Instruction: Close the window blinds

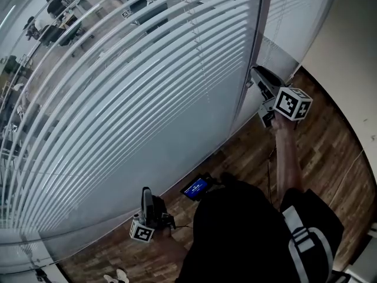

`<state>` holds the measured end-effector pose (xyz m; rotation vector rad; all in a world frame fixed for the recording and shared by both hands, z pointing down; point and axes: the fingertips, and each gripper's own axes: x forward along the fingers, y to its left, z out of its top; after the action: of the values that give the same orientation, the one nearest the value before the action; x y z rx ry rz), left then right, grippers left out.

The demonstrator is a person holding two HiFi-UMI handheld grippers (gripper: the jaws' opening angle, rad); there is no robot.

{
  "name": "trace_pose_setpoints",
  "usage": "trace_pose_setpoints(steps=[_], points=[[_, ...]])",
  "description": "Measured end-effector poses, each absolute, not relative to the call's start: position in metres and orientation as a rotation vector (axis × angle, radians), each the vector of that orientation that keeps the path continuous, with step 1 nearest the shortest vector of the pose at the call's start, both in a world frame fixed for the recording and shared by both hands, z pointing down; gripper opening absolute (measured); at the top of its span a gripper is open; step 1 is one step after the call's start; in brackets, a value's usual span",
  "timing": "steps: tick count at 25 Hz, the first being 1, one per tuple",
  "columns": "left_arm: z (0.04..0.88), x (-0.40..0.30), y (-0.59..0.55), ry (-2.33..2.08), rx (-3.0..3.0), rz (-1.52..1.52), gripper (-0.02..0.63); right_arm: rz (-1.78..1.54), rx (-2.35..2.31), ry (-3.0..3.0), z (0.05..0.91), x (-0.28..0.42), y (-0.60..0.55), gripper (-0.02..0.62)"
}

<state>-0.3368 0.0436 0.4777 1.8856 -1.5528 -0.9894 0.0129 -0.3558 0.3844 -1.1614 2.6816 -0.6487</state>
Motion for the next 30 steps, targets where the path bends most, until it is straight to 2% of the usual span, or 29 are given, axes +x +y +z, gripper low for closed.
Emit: trace_pose_setpoints(steps=[2,7,11,19,24,30], points=[[0.477,-0.338,0.045,-1.552,1.885,-0.992,0.055,-0.461,-1.259,2.785,0.383,0.011,-0.354,0.127],[0.483,-0.337,0.045,-1.547,1.887,-0.983,0.055,0.459,-1.584,3.072,0.383,0.003,-0.350,0.127],[0.492,-0.334,0.043,-1.538,1.893,-0.978,0.055,0.799,-1.645,3.105,0.393,0.000,-0.349,0.127],[0.491,-0.327,0.046,-1.525,1.898,-0.985,0.055,0.884,-1.663,3.098,0.391,0.002,-0.346,0.127],[0.498,-0.330,0.047,-1.540,1.885,-0.975,0.055,0.598,-1.627,3.077,0.400,0.001,-0.347,0.129],[0.506,-0.327,0.046,-1.531,1.883,-0.983,0.056,0.424,-1.594,3.044,0.402,0.006,-0.348,0.129]])
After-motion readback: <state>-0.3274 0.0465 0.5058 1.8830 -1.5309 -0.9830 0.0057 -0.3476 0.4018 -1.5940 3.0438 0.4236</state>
